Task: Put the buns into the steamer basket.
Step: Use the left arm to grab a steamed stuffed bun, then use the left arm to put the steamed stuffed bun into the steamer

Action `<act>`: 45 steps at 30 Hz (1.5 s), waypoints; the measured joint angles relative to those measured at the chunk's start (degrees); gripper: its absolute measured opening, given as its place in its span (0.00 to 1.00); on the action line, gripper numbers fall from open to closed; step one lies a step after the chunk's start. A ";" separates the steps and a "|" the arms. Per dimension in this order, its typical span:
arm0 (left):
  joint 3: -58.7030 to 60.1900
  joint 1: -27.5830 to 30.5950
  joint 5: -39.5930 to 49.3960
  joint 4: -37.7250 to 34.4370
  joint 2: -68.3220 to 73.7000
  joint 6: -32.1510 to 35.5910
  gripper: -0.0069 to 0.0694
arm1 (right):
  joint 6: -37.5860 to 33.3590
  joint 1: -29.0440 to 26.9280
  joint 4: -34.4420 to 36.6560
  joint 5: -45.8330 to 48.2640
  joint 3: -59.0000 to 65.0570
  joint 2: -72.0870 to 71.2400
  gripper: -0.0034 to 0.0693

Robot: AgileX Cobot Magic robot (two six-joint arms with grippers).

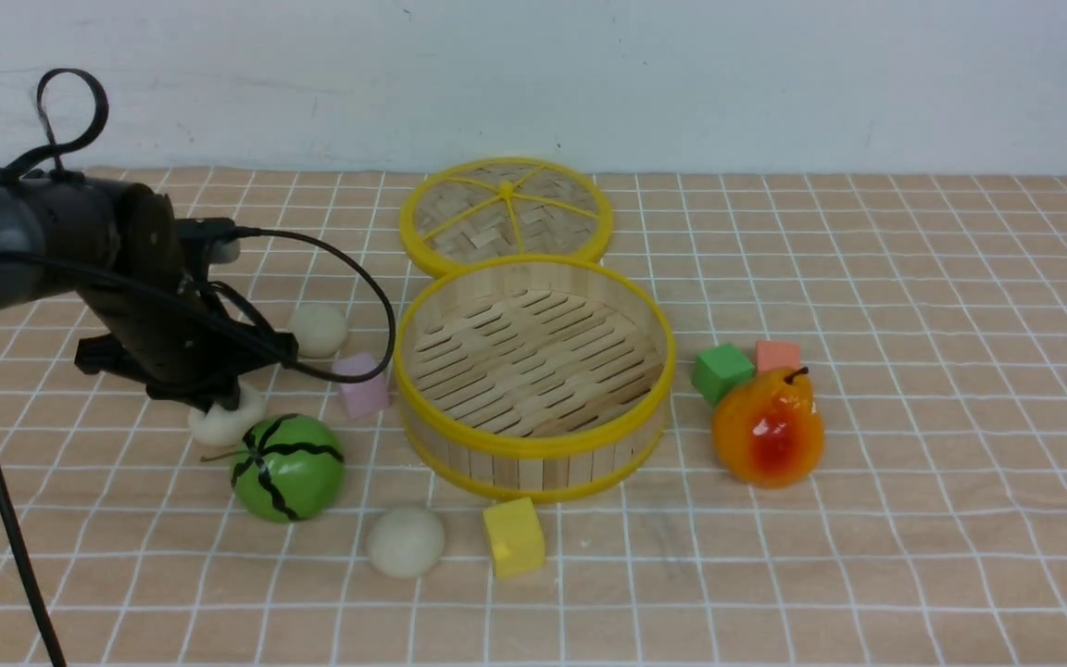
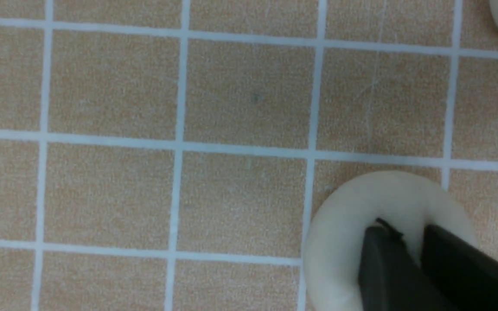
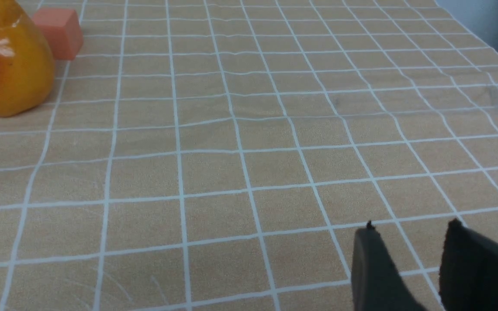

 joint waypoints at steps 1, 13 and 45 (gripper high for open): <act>-0.07 0.00 0.57 0.00 -0.07 0.00 0.10 | 0.00 0.00 0.00 0.00 0.00 0.00 0.38; -5.24 0.00 9.19 -4.53 -12.55 1.80 0.08 | 0.00 0.00 0.00 0.00 0.00 0.00 0.38; -15.61 -24.51 -0.03 -17.66 0.03 11.77 0.08 | 0.00 0.00 0.00 0.00 0.00 0.00 0.38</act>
